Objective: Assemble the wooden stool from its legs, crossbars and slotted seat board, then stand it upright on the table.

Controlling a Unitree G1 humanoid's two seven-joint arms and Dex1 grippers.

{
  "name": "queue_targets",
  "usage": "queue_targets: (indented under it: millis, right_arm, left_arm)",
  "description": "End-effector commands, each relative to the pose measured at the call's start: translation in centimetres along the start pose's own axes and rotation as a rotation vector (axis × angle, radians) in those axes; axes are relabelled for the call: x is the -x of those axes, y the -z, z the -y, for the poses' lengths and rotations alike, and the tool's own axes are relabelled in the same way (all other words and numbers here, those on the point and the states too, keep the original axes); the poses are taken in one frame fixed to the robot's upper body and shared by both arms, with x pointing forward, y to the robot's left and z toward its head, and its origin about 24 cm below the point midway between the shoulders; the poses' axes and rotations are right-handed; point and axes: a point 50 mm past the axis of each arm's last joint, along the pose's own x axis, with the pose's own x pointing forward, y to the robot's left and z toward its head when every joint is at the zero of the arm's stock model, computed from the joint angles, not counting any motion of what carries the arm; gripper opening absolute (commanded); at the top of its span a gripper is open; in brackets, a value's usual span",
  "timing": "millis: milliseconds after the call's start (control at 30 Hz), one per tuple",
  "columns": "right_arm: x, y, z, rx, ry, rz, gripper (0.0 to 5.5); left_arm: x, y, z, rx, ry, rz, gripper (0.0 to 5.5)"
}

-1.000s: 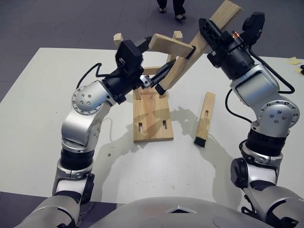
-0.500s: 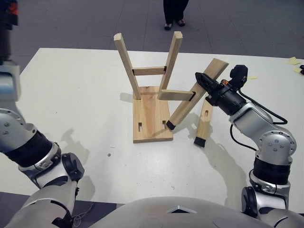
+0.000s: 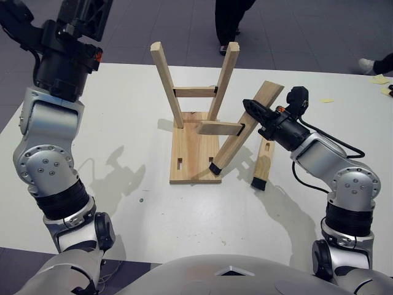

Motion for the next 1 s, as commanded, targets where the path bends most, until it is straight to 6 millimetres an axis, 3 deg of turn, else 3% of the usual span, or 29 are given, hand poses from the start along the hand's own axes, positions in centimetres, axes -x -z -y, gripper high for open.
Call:
queue_targets:
  millis: [33,233,400,667,1000]
  right_arm:
    - [0.5,1.0,2.6,0.212,0.191,-0.085,1.05]
    - [-0.1,-0.3,2.5,0.417,0.185,0.0,1.05]
    - [-0.5,-1.2,2.1,0.395,0.116,0.072,1.05]
    - [-1.1,-4.2,1.4,0.371,-0.063,0.203,1.03]
    - [-2.0,-3.9,0.9,0.356,-0.256,0.173,1.03]
  left_arm:
    - [0.4,0.2,-0.4,-0.023,-0.039,-0.014,5.4]
    - [0.4,1.1,-0.2,-0.018,-0.041,-0.039,5.4]
    - [0.4,1.8,-0.1,-0.014,-0.034,-0.058,5.4]
    - [0.4,1.9,-0.2,-0.001,-0.028,-0.057,5.4]
    - [0.5,2.4,-0.5,0.025,-0.005,-0.072,5.4]
